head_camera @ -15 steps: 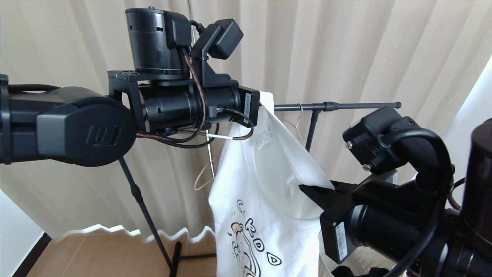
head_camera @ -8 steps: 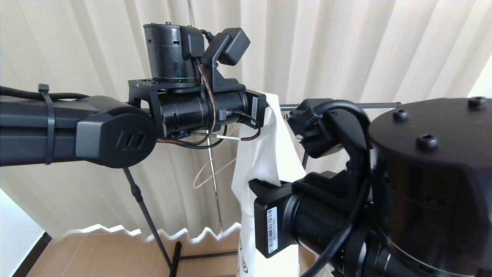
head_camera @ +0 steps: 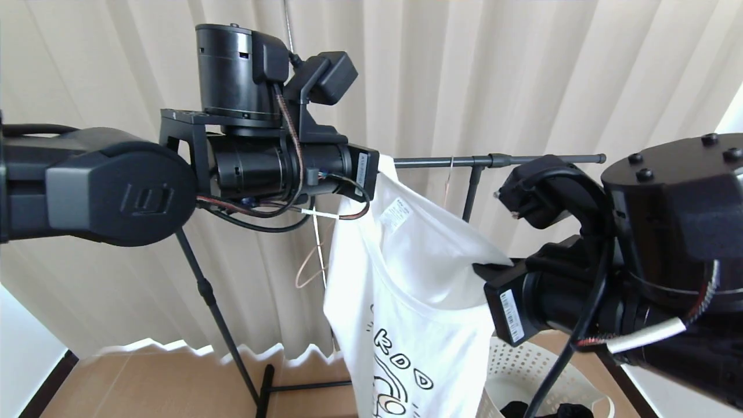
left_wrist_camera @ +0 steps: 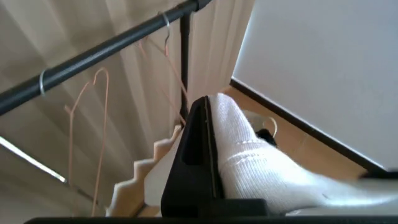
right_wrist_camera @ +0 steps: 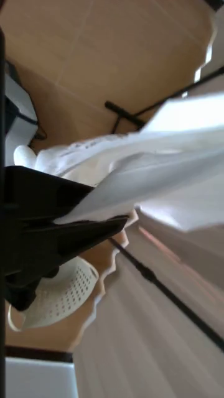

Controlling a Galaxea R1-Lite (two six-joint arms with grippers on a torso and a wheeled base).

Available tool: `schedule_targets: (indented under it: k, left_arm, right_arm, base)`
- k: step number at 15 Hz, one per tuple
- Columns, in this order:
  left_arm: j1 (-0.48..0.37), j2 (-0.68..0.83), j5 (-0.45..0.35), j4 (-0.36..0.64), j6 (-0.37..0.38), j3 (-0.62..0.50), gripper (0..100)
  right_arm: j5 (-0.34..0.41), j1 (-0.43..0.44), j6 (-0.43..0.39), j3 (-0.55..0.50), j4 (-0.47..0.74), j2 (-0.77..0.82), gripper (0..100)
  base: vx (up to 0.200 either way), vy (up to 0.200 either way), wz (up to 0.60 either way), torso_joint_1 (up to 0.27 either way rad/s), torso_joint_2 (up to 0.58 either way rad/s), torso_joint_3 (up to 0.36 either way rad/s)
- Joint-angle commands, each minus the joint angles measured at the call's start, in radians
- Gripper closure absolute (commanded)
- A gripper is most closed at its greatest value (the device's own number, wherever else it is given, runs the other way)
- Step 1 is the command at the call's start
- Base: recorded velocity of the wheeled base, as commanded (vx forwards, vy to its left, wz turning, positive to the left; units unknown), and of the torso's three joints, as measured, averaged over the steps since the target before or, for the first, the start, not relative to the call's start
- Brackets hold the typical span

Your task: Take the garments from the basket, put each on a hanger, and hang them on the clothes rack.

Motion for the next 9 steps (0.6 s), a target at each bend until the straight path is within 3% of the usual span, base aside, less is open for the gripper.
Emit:
schedule_targets:
  k: [1, 4, 7, 9]
  left_arm:
    - [0.002, -0.082, 0.048, 0.126, 0.001, -0.009, 100]
    - [-0.018, -0.143, 0.139, 0.353, -0.001, -0.006, 100]
    - [-0.076, -0.186, 0.213, 0.405, -0.001, 0.09, 100]
    - [-0.106, -0.208, 0.216, 0.405, -0.001, 0.153, 100]
  right_arm:
    - [-0.005, -0.134, -0.03, 0.007, -0.031, 0.024, 100]
    - [-0.03, -0.171, -0.03, -0.007, -0.203, 0.136, 100]
    - [-0.048, -0.172, 0.001, -0.049, -0.387, 0.254, 100]
    - [-0.048, -0.171, 0.029, -0.076, -0.446, 0.297, 100]
  base:
    - [0.0, 0.0, 0.0, 0.0, 0.0, 0.0]
    - [0.0, 0.0, 0.0, 0.0, 0.0, 0.0]
    - [0.0, 0.0, 0.0, 0.0, 0.0, 0.0]
    - [0.0, 0.0, 0.0, 0.0, 0.0, 0.0]
